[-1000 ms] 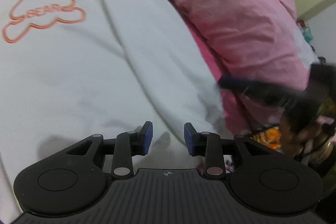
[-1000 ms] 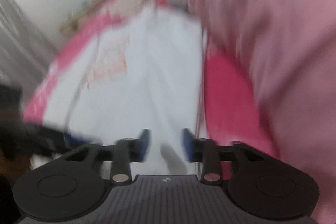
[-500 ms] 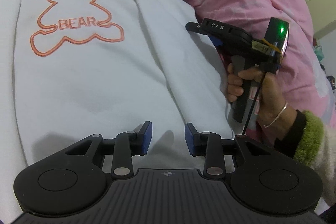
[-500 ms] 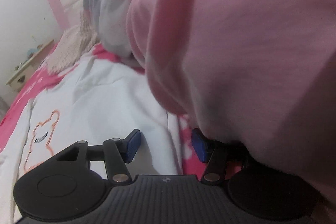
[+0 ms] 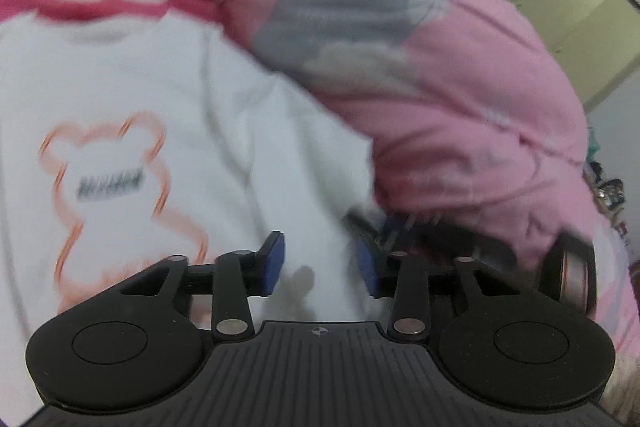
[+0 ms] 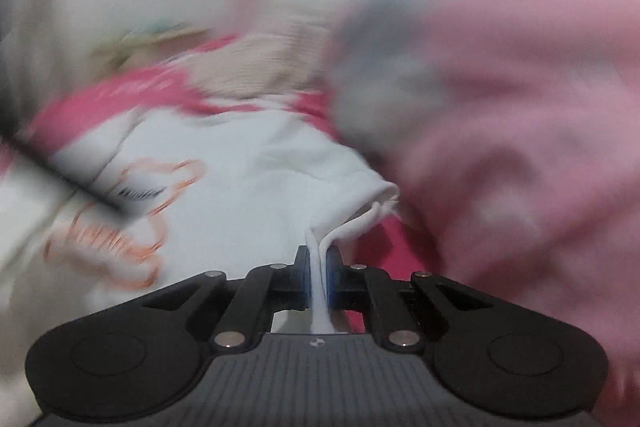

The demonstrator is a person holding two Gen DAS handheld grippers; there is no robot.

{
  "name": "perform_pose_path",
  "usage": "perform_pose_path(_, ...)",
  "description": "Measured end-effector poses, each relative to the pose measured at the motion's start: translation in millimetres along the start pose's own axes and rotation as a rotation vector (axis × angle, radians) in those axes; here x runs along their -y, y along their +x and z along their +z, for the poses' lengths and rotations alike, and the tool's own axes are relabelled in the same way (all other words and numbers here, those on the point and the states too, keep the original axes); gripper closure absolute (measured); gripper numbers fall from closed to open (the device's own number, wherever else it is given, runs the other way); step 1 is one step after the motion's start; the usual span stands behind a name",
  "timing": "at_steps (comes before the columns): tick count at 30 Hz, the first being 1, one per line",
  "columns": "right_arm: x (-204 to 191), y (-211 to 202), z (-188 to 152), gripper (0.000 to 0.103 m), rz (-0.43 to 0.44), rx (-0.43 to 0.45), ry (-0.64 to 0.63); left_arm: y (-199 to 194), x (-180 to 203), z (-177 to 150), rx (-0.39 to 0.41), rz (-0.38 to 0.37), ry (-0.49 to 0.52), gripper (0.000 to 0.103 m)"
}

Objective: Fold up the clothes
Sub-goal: 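Pinch the sweatshirt edge with the right gripper while the left gripper pinches the hem, then lift the sweatshirt with both grippers and fold it over onto itself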

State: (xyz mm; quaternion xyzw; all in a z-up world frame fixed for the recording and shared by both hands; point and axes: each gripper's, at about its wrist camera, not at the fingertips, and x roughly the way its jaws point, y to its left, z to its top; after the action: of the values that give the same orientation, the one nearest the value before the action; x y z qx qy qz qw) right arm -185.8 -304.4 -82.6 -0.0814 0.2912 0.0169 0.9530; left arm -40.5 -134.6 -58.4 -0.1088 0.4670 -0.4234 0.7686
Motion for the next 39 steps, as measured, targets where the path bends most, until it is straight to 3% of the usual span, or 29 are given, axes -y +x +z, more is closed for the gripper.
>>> perform_pose_path(3, -33, 2, -3, 0.095, 0.010, 0.013, -0.208, 15, 5, 15, 0.003, 0.002, 0.055, 0.048)
perform_pose_path(6, -47, 6, -10, 0.095, -0.003, 0.006, -0.318, 33, 10, 20, -0.004, 0.050, 0.108, 0.046)
perform_pose_path(9, -53, 10, -13, 0.095, -0.015, -0.003, -0.374, 54, 12, 26, -0.024, 0.104, 0.136, 0.046)
perform_pose_path(14, -63, 23, -10, 0.095, -0.010, -0.020, -0.401, 78, 15, 31, -0.056, 0.122, 0.144, 0.046)
perform_pose_path(15, -63, 24, -10, 0.095, -0.011, -0.020, -0.402, 82, 15, 31, -0.058, 0.133, 0.141, 0.053)
perform_pose_path(16, -63, 24, -10, 0.095, -0.012, -0.017, -0.401, 85, 14, 30, -0.058, 0.149, 0.135, 0.073)
perform_pose_path(18, -63, 24, -8, 0.094, -0.011, -0.015, -0.397, 87, 11, 30, -0.058, 0.166, 0.100, 0.089)
perform_pose_path(20, -56, 16, -5, 0.091, 0.012, -0.002, -0.359, 84, 8, 30, -0.051, 0.159, 0.064, 0.092)
perform_pose_path(22, -41, -4, 0, 0.075, 0.060, 0.017, -0.261, 77, 8, 31, -0.040, 0.142, 0.048, 0.092)
perform_pose_path(23, -32, -15, 2, 0.056, 0.080, 0.026, -0.200, 73, 8, 32, -0.035, 0.133, 0.042, 0.092)
perform_pose_path(24, -23, -24, 3, 0.047, 0.087, 0.024, -0.141, 69, 8, 33, -0.029, 0.125, 0.037, 0.092)
perform_pose_path(26, -5, -37, 4, 0.047, 0.101, -0.014, -0.029, 60, 9, 35, -0.011, 0.102, 0.023, 0.093)
perform_pose_path(28, 10, -40, 0, 0.043, 0.127, -0.098, 0.087, 53, 8, 39, 0.000, 0.080, -0.004, 0.093)
perform_pose_path(31, 27, -40, -16, 0.046, 0.206, -0.245, 0.256, 46, 6, 43, 0.008, 0.067, -0.034, 0.093)
perform_pose_path(35, 30, -59, -36, 0.054, 0.206, -0.330, 0.311, 36, 4, 43, 0.011, 0.069, -0.044, 0.093)
perform_pose_path(39, 36, -74, -57, 0.054, 0.252, -0.392, 0.353, 32, 2, 45, 0.015, 0.044, -0.072, 0.093)
